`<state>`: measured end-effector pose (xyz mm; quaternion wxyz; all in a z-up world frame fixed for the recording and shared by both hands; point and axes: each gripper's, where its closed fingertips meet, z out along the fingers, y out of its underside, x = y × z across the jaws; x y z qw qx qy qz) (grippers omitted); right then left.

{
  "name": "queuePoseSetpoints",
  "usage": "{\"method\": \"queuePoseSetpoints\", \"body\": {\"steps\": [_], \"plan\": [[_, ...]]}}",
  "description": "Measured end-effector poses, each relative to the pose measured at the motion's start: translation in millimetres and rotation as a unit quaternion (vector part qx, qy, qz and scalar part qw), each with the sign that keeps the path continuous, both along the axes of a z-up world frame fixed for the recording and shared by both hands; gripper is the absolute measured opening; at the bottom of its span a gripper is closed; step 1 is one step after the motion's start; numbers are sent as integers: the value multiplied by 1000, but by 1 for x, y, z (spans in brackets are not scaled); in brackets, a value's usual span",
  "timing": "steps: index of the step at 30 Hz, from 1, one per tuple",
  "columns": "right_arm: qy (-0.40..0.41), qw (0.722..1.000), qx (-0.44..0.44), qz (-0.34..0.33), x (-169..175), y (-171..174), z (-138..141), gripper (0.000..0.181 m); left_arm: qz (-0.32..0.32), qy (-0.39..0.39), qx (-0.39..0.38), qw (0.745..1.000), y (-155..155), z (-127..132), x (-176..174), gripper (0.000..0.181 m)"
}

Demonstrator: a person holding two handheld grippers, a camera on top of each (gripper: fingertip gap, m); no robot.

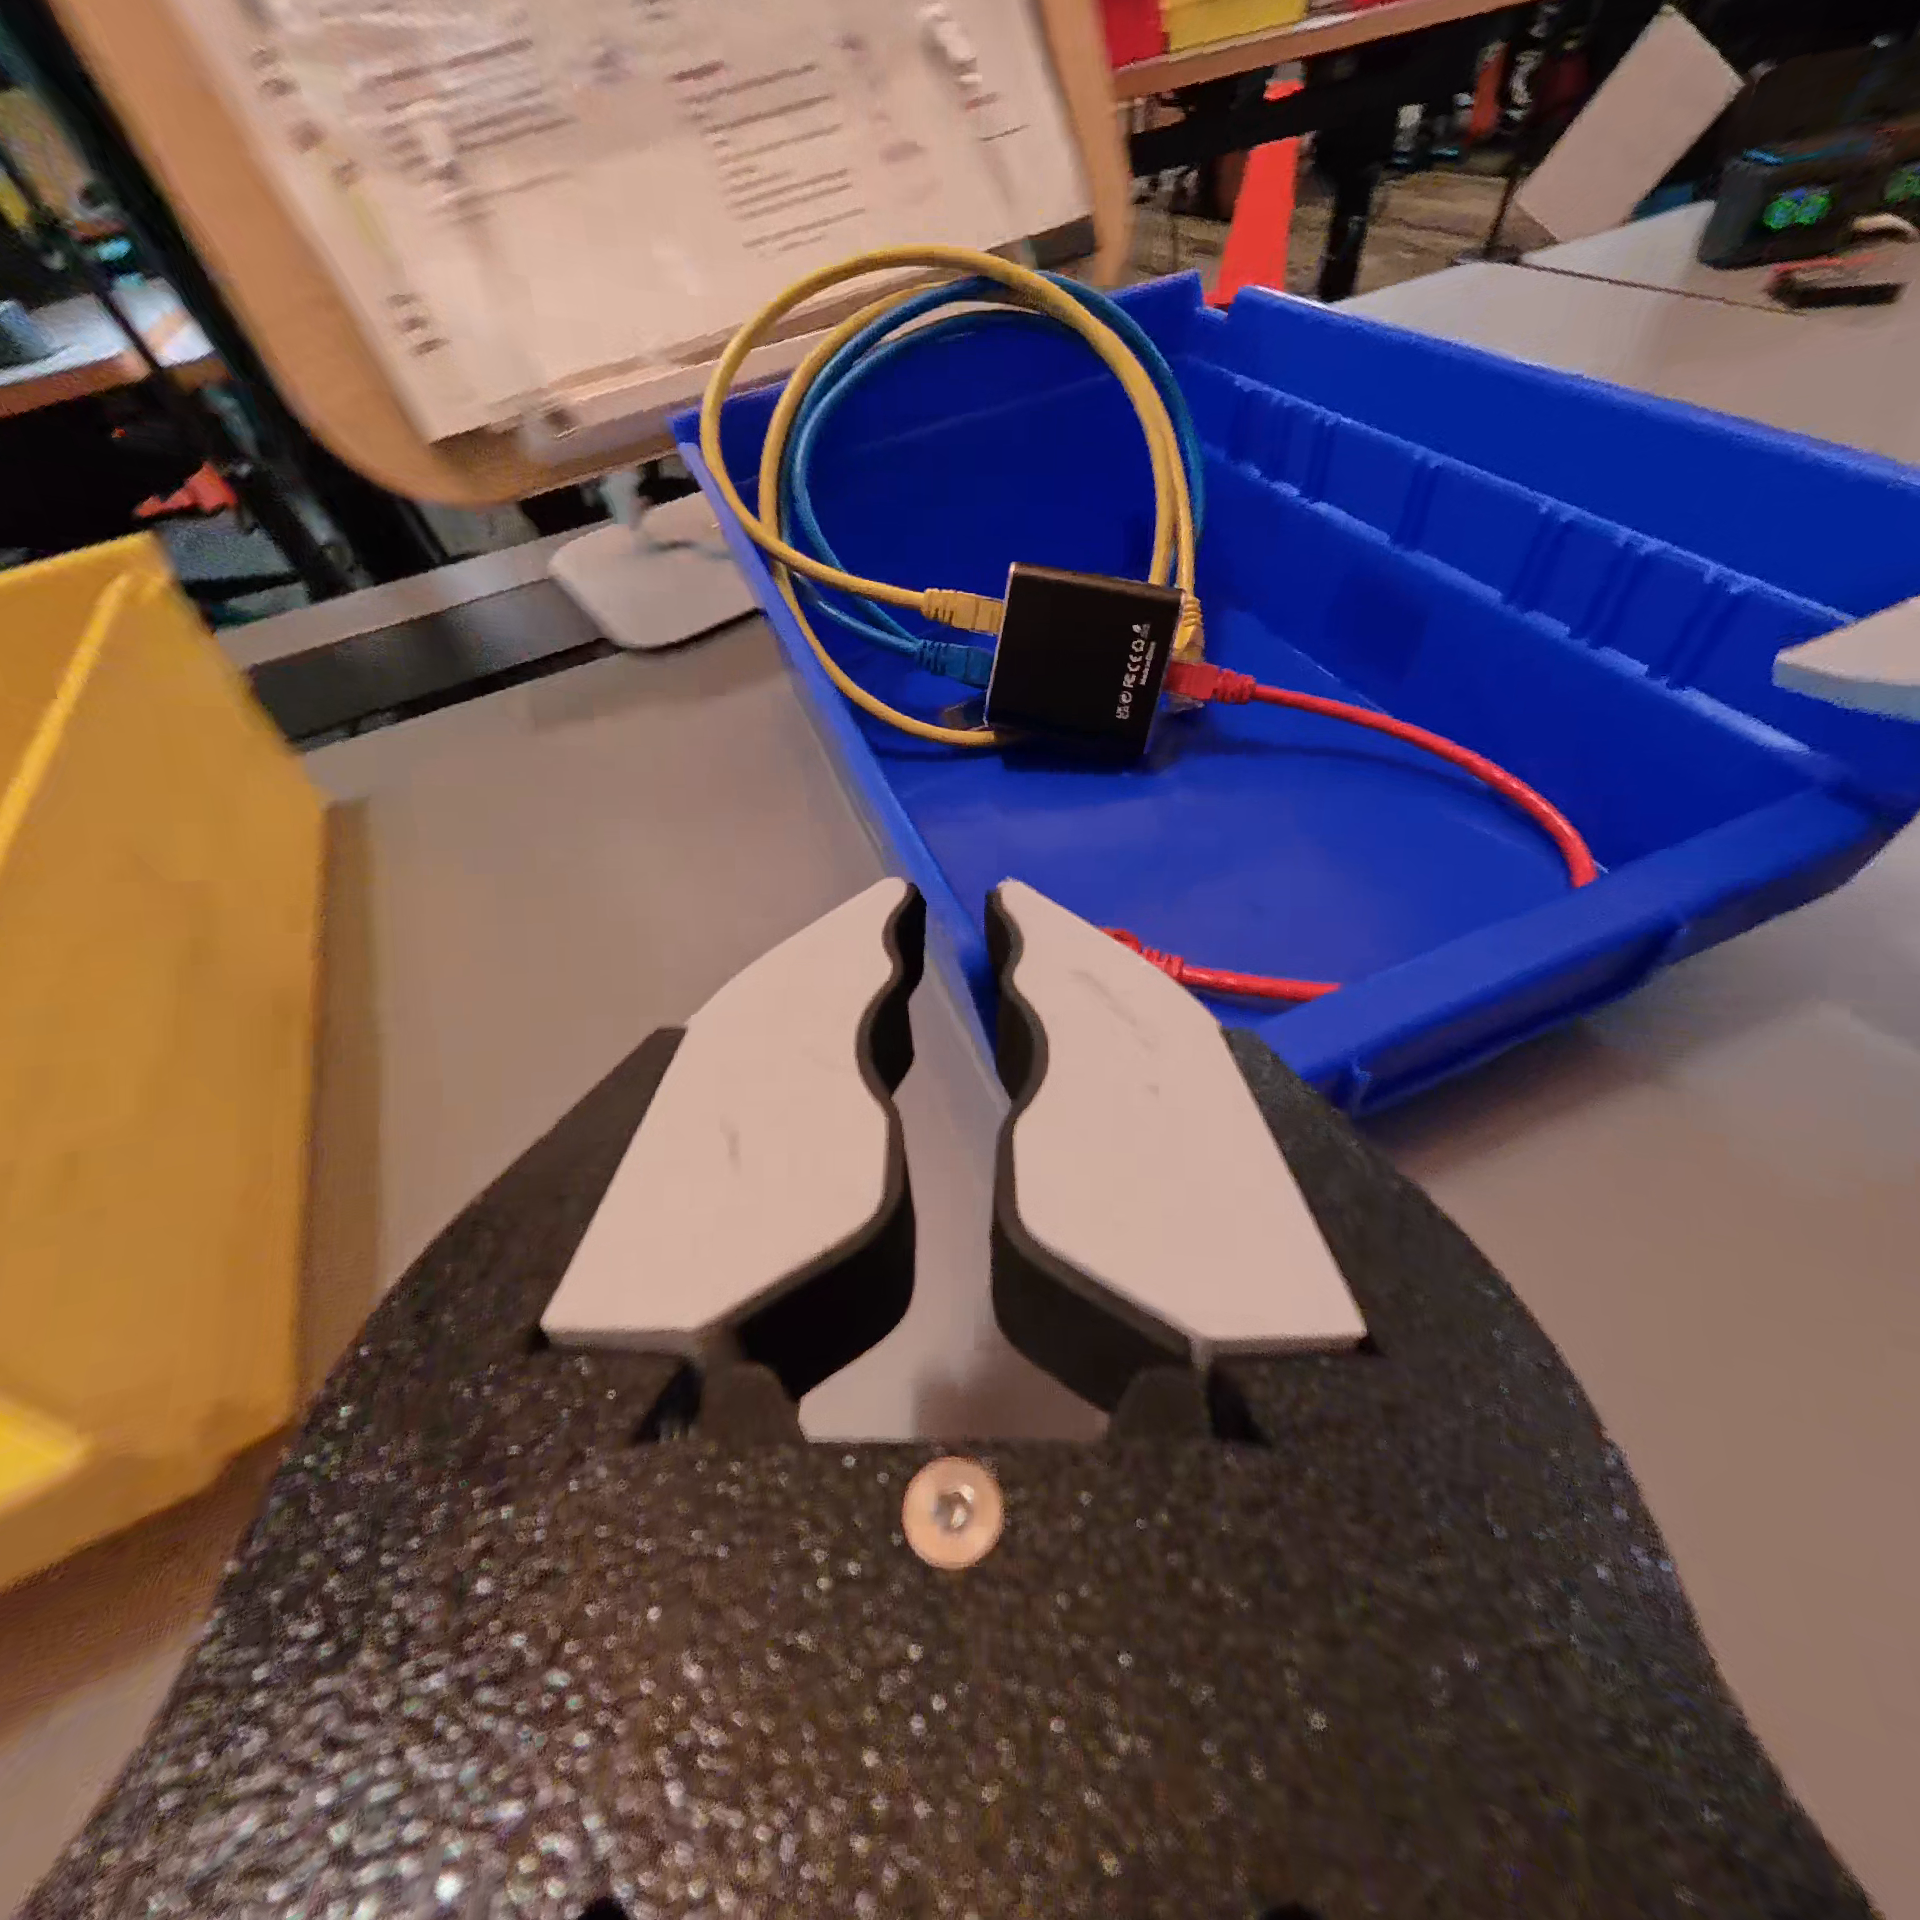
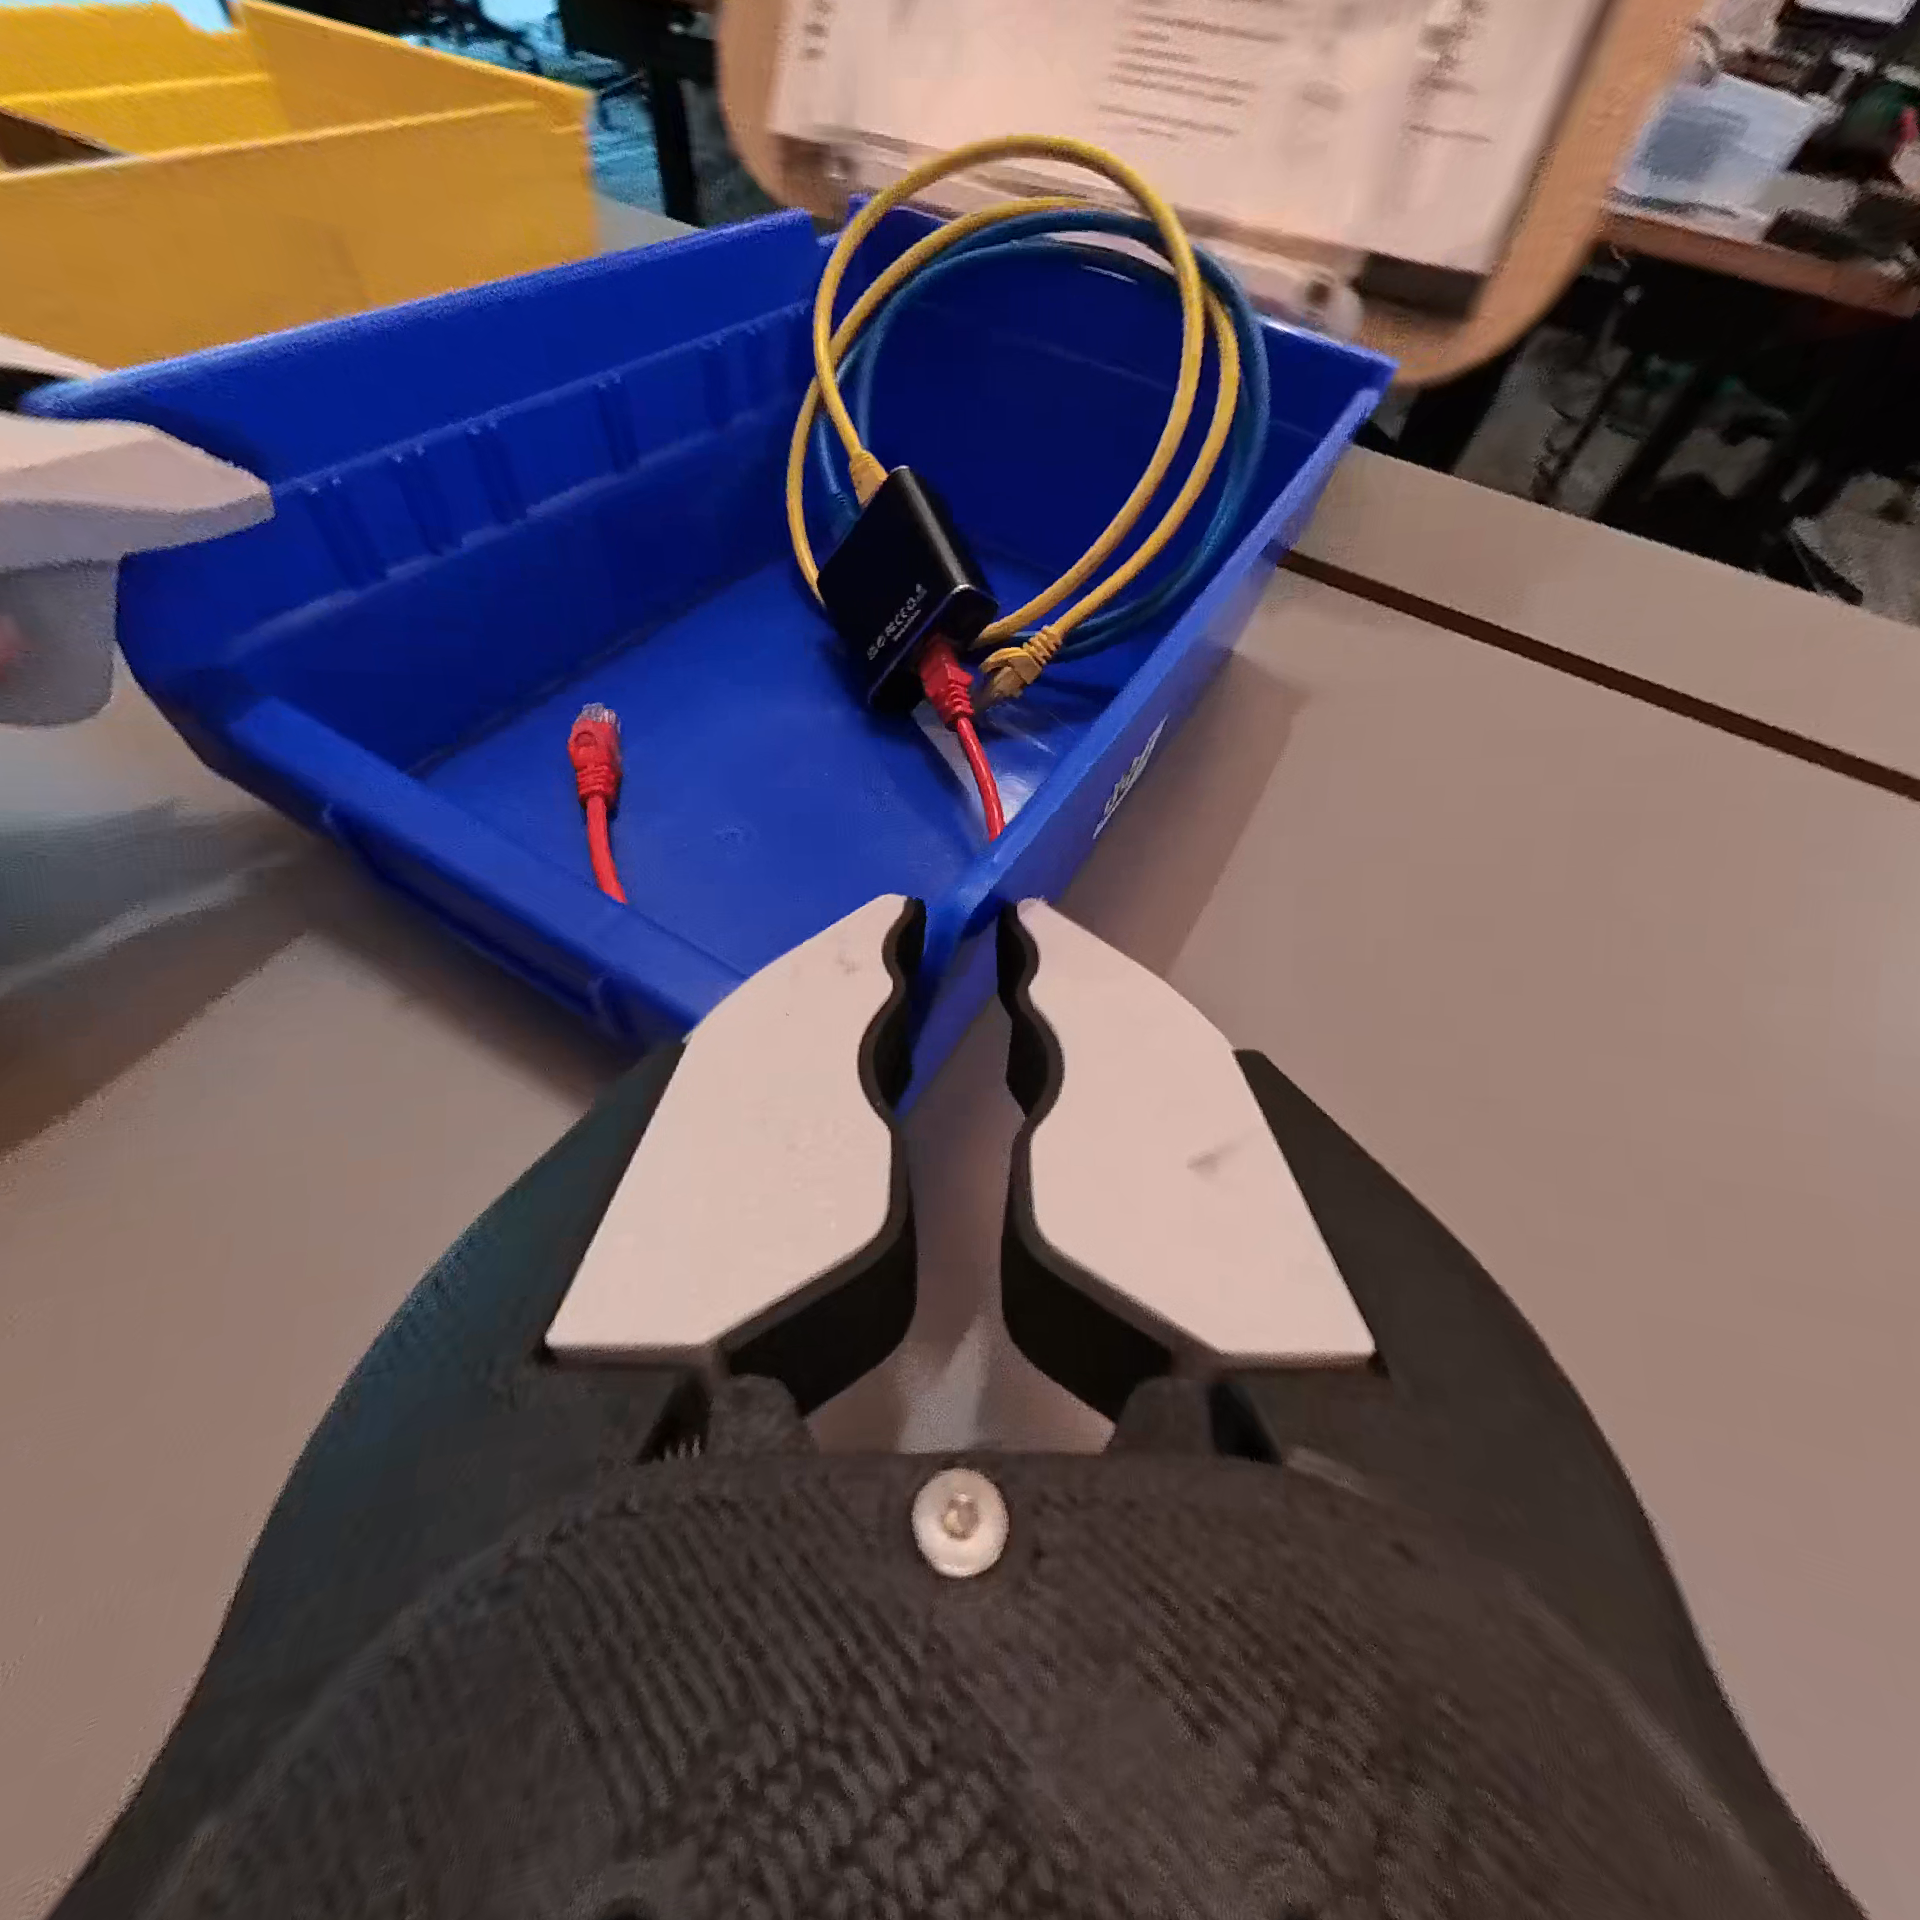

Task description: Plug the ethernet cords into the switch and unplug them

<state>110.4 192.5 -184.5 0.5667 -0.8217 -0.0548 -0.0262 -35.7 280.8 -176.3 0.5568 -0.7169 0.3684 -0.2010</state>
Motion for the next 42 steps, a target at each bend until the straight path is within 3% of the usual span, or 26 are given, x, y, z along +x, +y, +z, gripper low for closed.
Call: {"method": "queuePoseSetpoints", "body": {"steps": [4,9,12,15,18,22,24,26,29,31,34,36,37,38,42], "plan": [[-34,999,-3,41,-58,20,0,15,44,-3,-13,999,20,1,-64,8],[-11,999,10,47,-99,42,0,14,71,-14,-14,997,38,1,-112,7],[-12,998,13,57,-109,48,0,15,73,-22,-17,997,45,1,-126,7],[-11,997,10,77,-109,47,1,19,34,-29,-20,999,42,2,-128,11],[3,996,22,88,-104,37,9,46,20,-64,10,998,38,30,-147,22],[7,997,50,62,-87,23,29,51,148,-97,48,983,77,71,-239,43],[17,996,62,55,-84,17,35,50,237,-68,53,968,108,69,-294,62],[28,996,69,57,-86,13,36,50,282,-45,14,958,131,47,-330,74],[43,994,69,75,-100,12,33,50,275,-23,-30,961,153,14,-342,71],[43,993,67,88,-110,12,32,51,258,-5,-22,966,166,2,-337,60],[39,991,66,106,-120,11,33,51,254,38,-17,966,187,-10,-332,61],[40,991,68,108,-121,10,35,51,230,20,-30,972,196,-8,-322,44],[42,991,69,108,-121,9,35,51,214,8,-44,976,199,-9,-317,18],[45,991,69,109,-121,9,35,51,216,-7,-56,975,202,-10,-317,6],[51,990,80,105,-118,6,40,51,213,-122,-111,963,197,-3,-312,1]]}}
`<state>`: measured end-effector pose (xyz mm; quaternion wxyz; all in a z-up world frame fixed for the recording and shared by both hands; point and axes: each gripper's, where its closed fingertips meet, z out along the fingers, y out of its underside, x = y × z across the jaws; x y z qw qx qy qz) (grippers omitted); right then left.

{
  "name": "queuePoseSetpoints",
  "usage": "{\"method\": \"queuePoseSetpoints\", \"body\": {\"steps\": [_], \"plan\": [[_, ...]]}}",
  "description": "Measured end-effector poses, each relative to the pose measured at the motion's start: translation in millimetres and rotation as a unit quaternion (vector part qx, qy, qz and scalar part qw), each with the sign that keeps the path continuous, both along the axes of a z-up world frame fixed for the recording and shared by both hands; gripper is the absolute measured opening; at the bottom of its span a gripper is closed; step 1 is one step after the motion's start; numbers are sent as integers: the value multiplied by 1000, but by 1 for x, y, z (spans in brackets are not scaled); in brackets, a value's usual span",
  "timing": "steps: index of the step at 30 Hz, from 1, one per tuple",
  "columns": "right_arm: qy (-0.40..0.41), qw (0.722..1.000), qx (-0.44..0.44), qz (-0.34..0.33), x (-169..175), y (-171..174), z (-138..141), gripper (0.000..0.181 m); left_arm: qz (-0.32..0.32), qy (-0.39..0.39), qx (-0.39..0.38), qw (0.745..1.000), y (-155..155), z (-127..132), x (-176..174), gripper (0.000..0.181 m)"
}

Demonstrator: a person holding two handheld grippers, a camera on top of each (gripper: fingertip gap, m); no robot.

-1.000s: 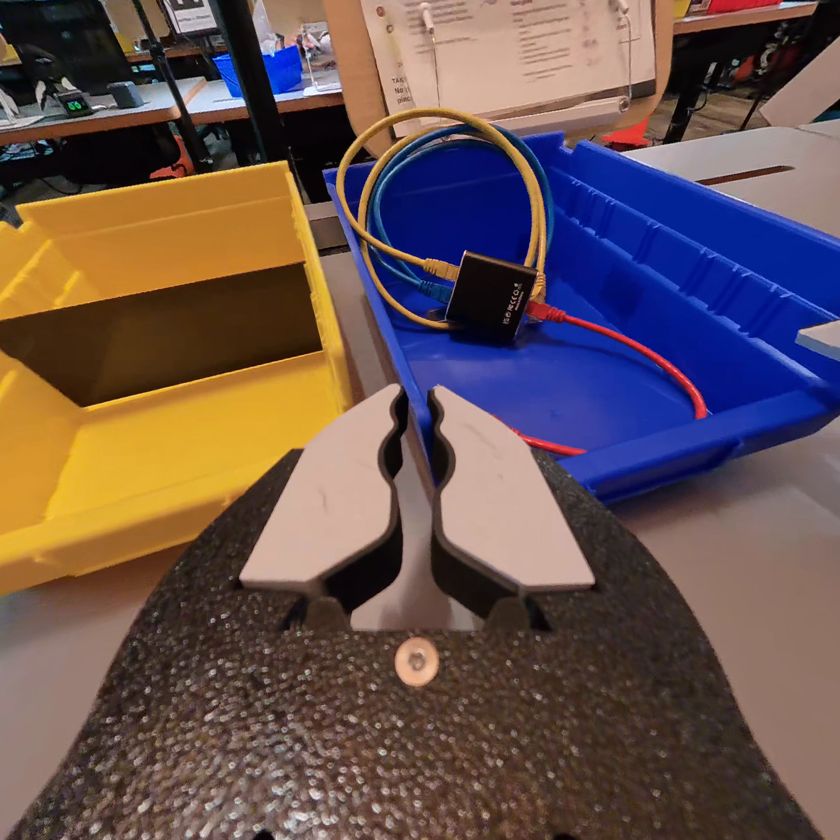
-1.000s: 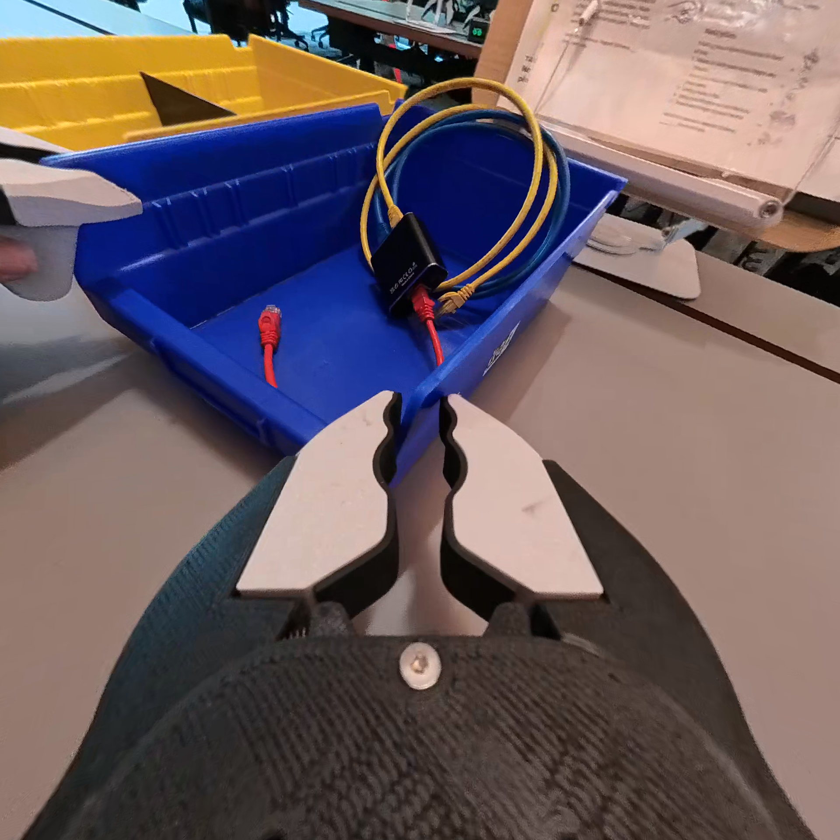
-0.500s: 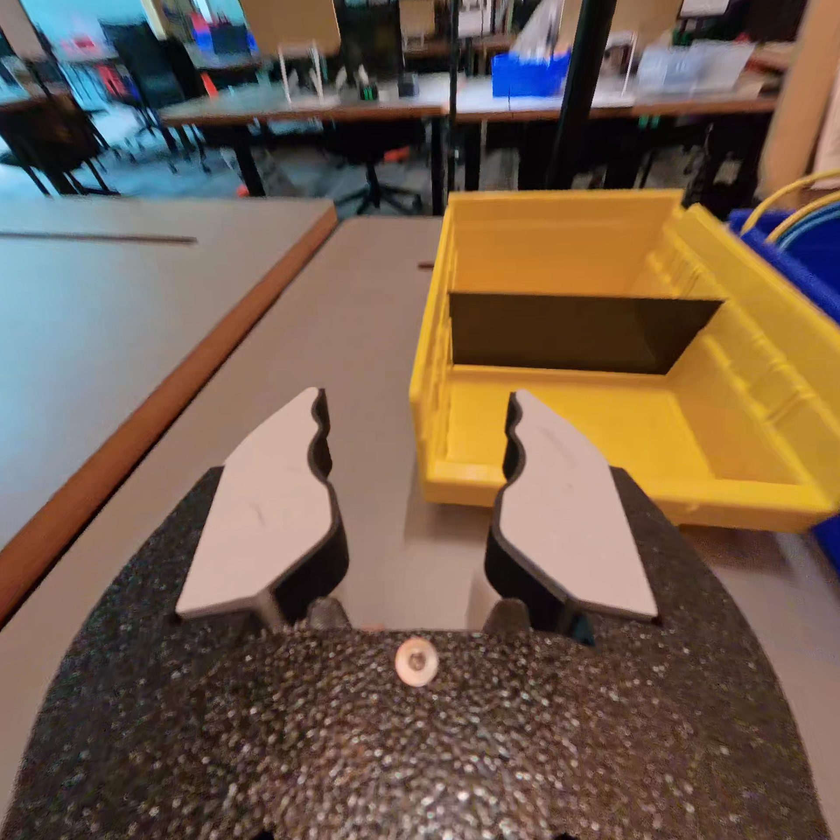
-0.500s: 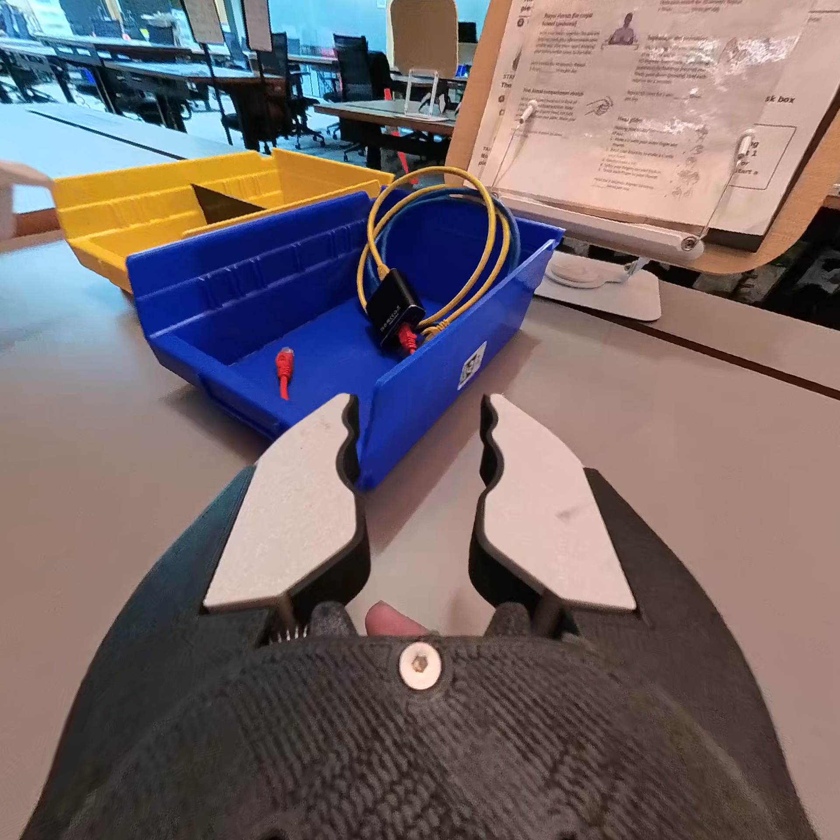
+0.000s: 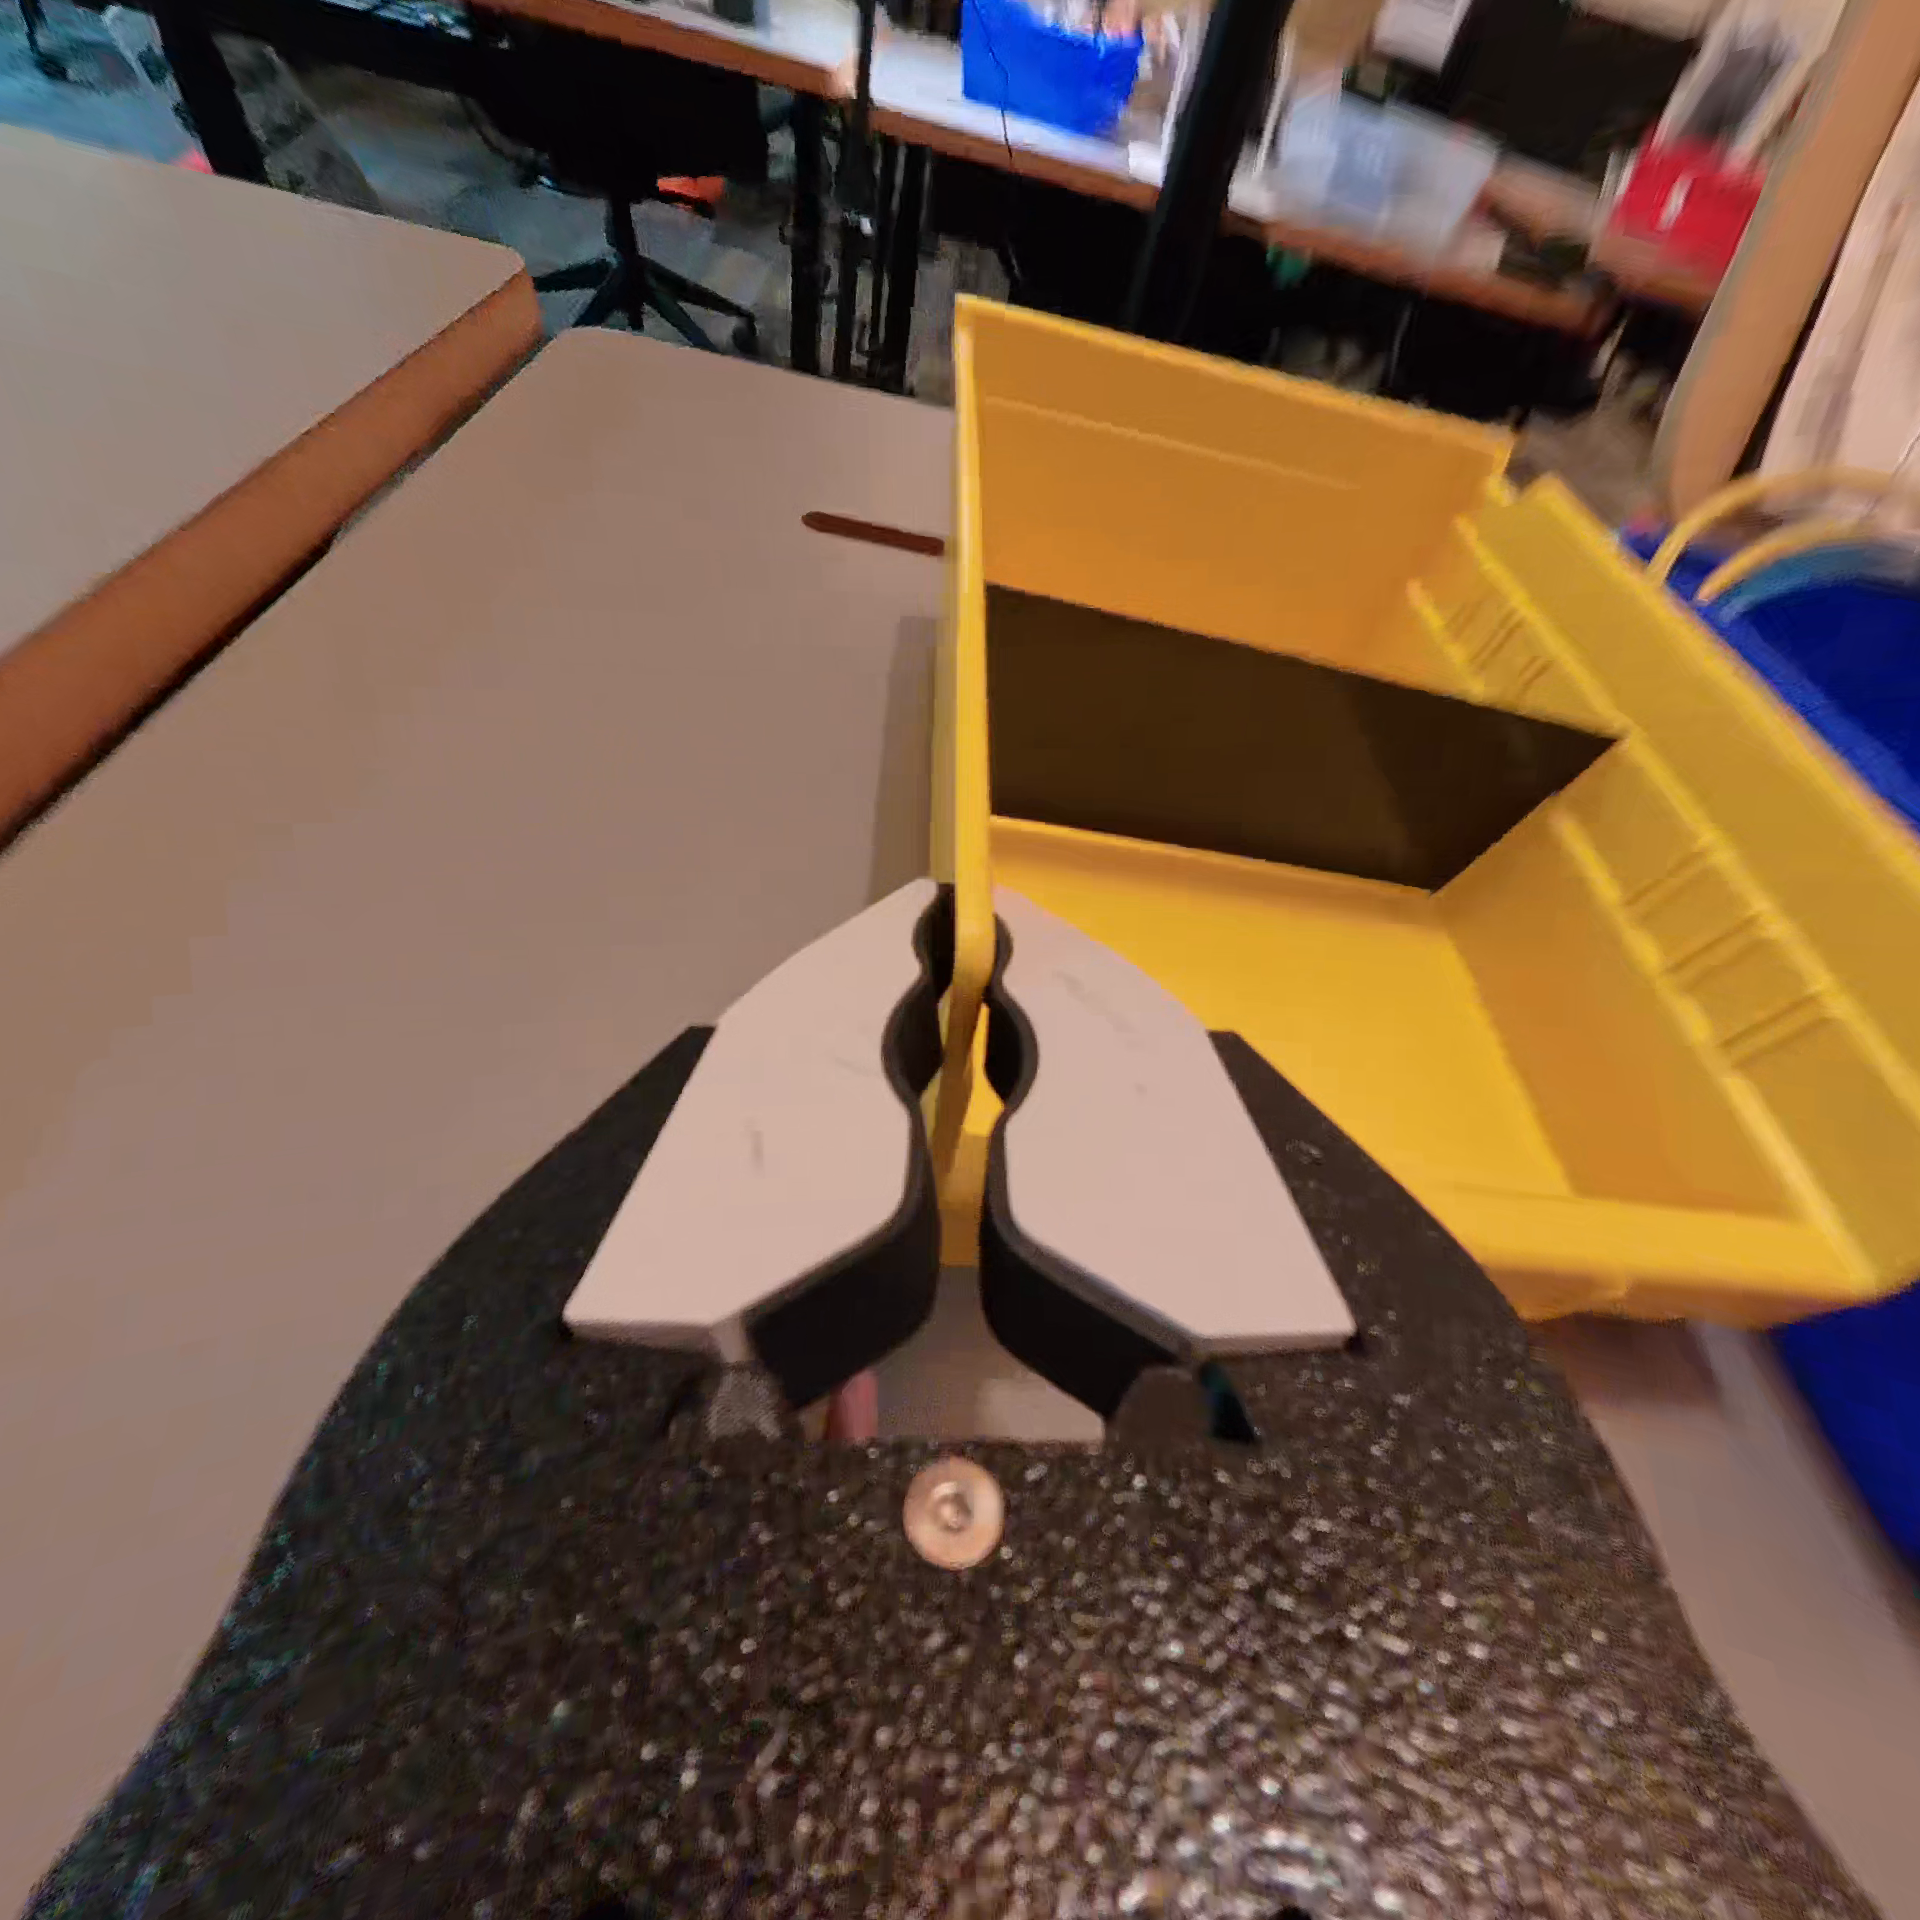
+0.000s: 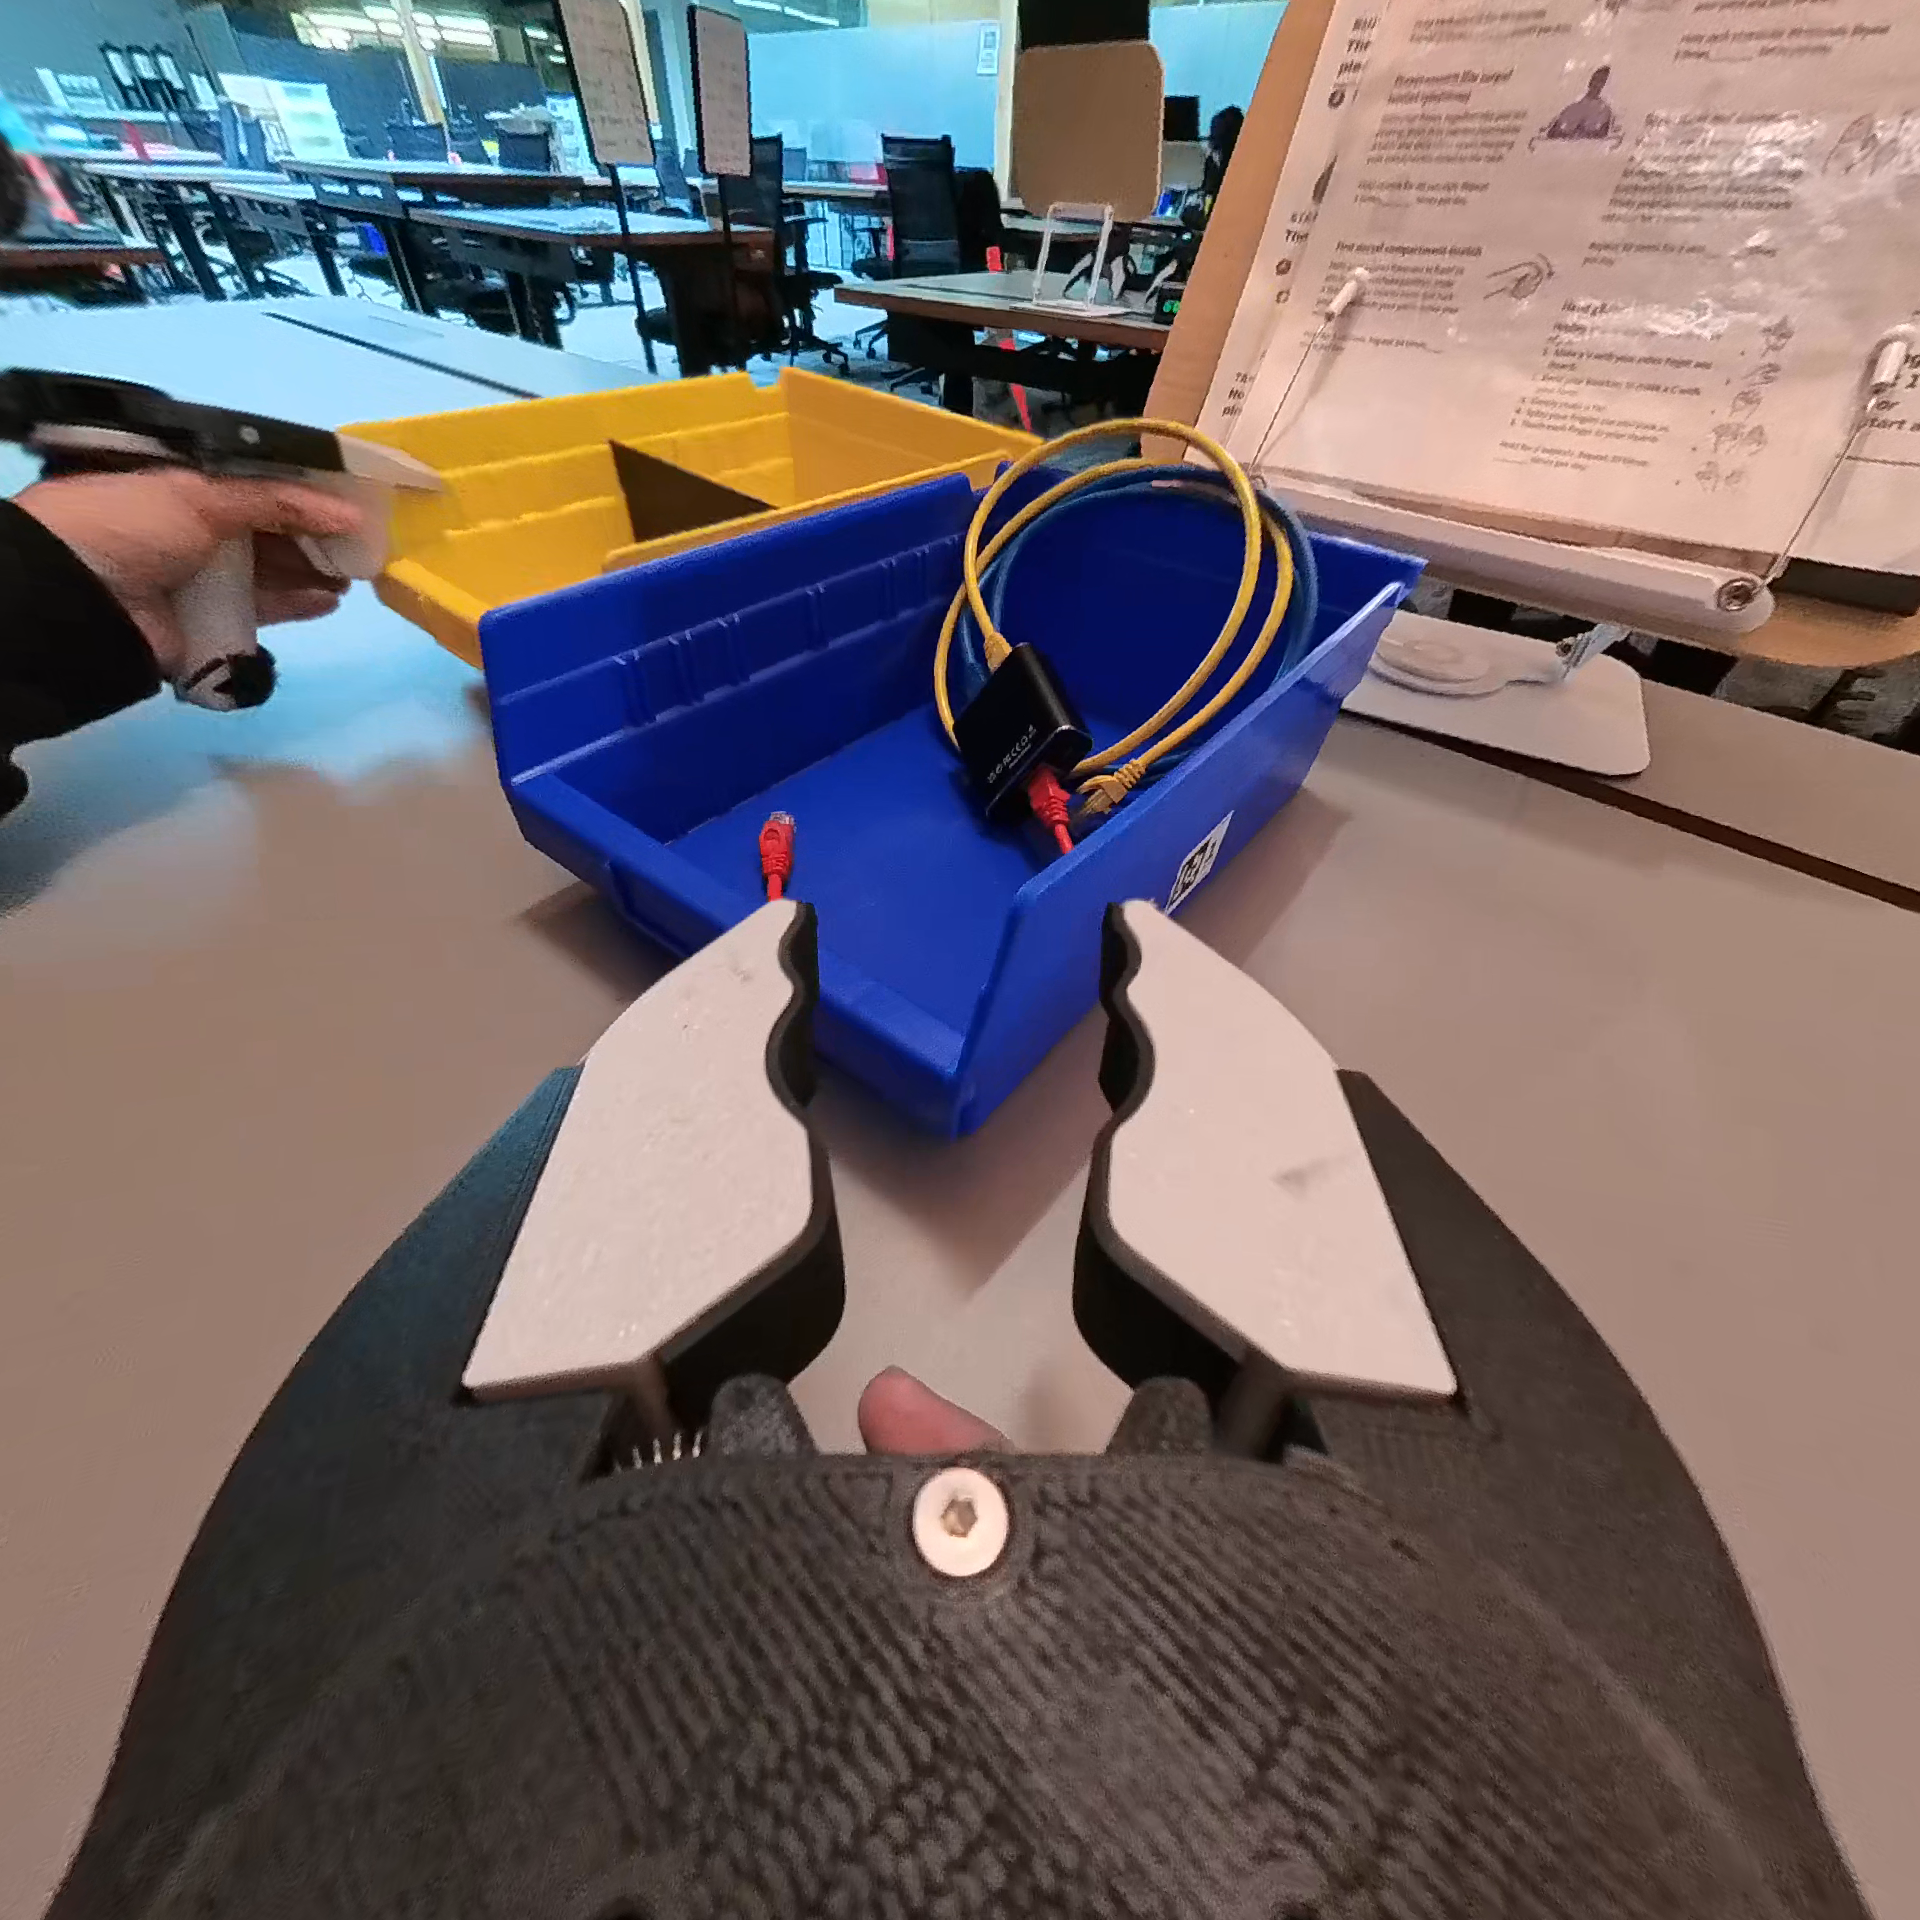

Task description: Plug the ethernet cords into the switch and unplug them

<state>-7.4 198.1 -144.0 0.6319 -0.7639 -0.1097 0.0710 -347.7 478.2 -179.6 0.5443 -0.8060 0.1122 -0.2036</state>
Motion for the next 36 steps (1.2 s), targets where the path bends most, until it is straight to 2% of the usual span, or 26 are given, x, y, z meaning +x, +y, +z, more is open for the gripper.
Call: {"method": "queuePoseSetpoints", "body": {"steps": [2,6,11,15,19,20,22,24,27,29,32,36], "plan": [[4,1000,6,-1,0,0,4,51,21,-60,13,998,-11,13,-4,2],[7,1000,16,8,-7,4,12,52,60,-101,41,992,-42,42,-12,3],[27,997,72,12,-29,15,47,64,92,-91,157,979,-82,117,-18,3],[87,985,149,19,-56,34,95,78,63,-87,209,972,-116,163,13,3],[120,978,169,28,-77,49,114,85,28,-108,231,967,-145,177,62,2],[131,976,172,21,-75,49,116,73,22,-106,242,964,-152,180,75,2],[141,972,191,-8,-60,48,118,49,13,-98,265,959,-166,183,100,2],[145,963,215,-74,-24,48,117,25,7,-86,295,952,-182,187,126,2],[186,944,236,-135,26,42,108,8,1,-71,357,931,-213,191,168,5],[201,935,239,-171,56,35,99,1,-16,-63,397,915,-236,193,197,8],[258,926,224,-160,90,25,89,2,-54,-68,425,901,-262,190,238,15],[291,907,238,-189,144,2,87,2,-138,-63,385,910,-276,167,284,23]]}}
